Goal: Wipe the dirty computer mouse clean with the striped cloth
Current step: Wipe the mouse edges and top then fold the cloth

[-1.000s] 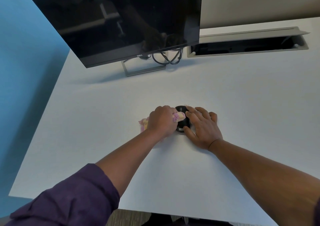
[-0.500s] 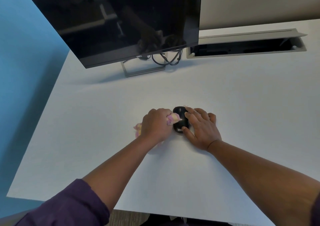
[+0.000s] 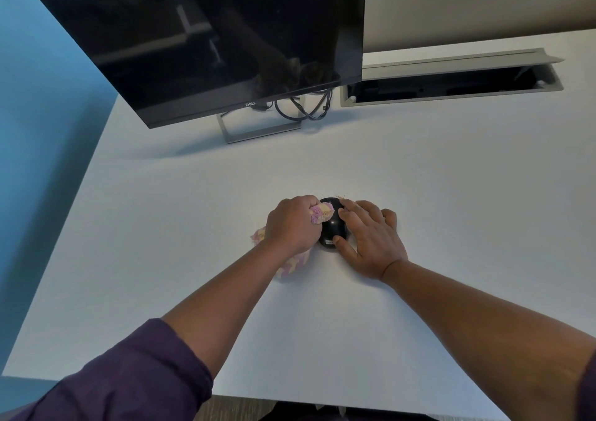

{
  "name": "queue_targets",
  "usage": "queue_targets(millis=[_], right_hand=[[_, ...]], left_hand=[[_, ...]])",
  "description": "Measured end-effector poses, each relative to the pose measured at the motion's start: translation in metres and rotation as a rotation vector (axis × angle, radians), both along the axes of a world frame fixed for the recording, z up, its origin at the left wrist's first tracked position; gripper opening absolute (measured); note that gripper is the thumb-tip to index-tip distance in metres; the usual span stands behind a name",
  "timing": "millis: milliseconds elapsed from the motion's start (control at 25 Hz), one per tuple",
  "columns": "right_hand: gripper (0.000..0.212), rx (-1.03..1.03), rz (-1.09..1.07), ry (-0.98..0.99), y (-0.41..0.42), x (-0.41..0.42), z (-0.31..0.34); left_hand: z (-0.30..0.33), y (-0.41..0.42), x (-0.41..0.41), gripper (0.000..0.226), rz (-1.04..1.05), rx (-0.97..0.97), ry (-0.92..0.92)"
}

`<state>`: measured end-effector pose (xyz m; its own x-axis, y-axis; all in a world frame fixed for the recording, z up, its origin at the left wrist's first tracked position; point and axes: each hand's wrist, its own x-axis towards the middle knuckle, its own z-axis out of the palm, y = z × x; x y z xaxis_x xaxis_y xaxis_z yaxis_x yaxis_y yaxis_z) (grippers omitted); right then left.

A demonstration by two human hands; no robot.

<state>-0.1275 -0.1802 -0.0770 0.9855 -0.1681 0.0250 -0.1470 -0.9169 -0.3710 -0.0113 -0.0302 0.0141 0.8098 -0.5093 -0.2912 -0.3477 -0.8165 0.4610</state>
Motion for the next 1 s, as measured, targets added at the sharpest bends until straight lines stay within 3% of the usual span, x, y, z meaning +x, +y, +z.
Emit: queue_targets(millis=[560,680,840,1000], right_hand=[[0.052,-0.002,-0.006,-0.010,0.000,0.000,-0.002],[0.052,-0.011,-0.006,-0.004,0.000,0.000,-0.003],[0.047,0.005,-0.011,-0.023,0.001,0.000,-0.002],[0.045,0.019,-0.003,-0.049,0.000,0.000,-0.003]], left_hand=[[-0.006,0.017,-0.010,0.012,-0.051,0.026,-0.019],[-0.005,0.013,-0.009,0.008,-0.089,-0.055,-0.118],[-0.011,0.000,-0.016,0.023,-0.261,-0.025,-0.247],[-0.021,0.011,-0.027,0.013,-0.359,-0.006,-0.309]])
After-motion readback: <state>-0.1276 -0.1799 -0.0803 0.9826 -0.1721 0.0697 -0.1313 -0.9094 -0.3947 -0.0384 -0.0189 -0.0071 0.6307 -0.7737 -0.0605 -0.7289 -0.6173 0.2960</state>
